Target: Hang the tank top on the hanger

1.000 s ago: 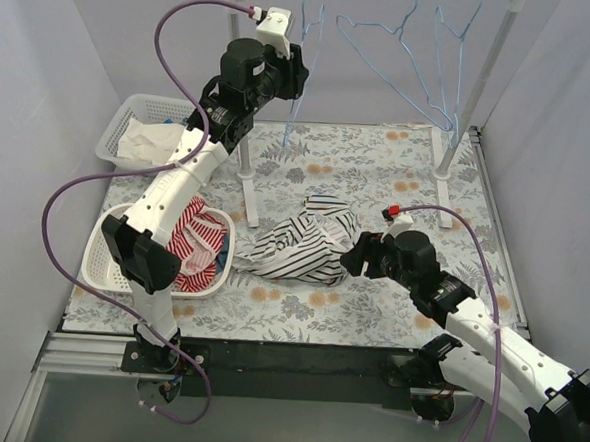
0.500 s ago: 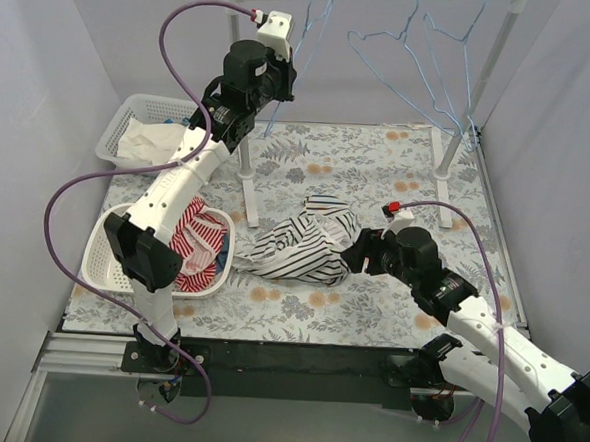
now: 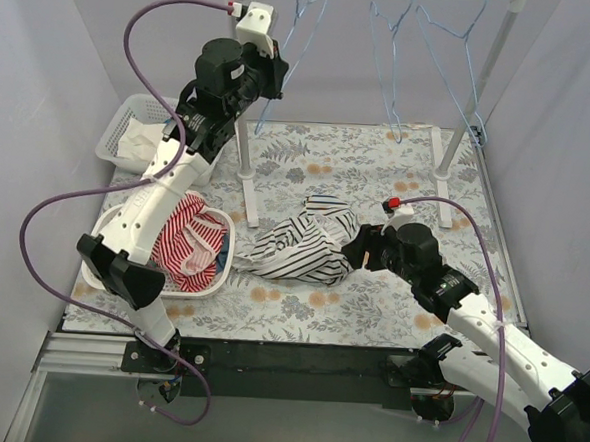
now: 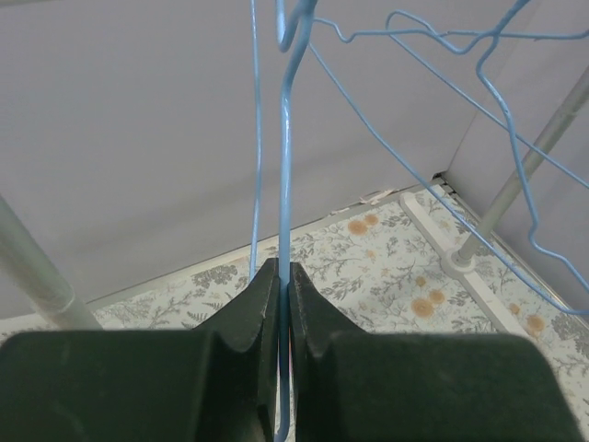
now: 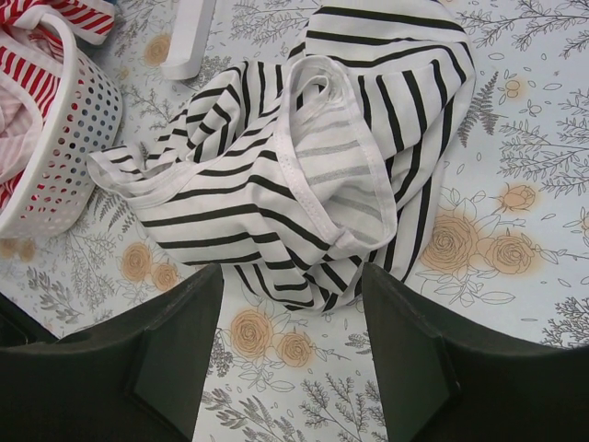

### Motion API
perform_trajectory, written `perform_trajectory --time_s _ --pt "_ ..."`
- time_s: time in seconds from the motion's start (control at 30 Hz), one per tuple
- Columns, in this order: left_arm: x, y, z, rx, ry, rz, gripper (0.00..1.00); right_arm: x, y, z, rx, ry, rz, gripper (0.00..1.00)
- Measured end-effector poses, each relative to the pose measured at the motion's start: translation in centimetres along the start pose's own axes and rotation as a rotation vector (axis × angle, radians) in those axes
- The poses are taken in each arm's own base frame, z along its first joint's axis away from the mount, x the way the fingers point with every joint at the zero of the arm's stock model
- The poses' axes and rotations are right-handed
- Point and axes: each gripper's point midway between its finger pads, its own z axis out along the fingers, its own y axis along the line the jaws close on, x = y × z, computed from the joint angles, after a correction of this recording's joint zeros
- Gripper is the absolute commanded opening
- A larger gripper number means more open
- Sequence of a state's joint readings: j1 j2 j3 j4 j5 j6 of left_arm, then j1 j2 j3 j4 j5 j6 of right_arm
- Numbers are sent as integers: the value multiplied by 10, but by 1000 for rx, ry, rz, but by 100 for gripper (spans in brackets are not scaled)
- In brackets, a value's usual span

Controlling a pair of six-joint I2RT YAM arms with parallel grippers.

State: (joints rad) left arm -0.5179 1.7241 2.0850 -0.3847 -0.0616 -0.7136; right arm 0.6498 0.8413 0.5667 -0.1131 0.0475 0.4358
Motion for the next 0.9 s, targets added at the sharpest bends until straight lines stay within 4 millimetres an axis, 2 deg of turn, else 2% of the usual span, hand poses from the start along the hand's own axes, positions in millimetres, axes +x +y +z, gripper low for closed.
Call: perform_trajectory --time_s 0.17,0.43,0.63,0.8,0.9 --pt "15 -4 -33 33 48 -15 0 -2 -2 2 16 8 -17 67" --pt "54 -18 -110 124 149 -94 0 -7 -1 28 41 73 -43 63" --pt "101 -24 -166 165 254 -172 0 -15 8 66 34 130 -77 60" --pt "142 -19 -197 131 358 -211 0 -22 18 109 26 162 -121 57" --pt "154 -15 -213 104 395 -226 0 -16 18 130 33 193 -138 56"
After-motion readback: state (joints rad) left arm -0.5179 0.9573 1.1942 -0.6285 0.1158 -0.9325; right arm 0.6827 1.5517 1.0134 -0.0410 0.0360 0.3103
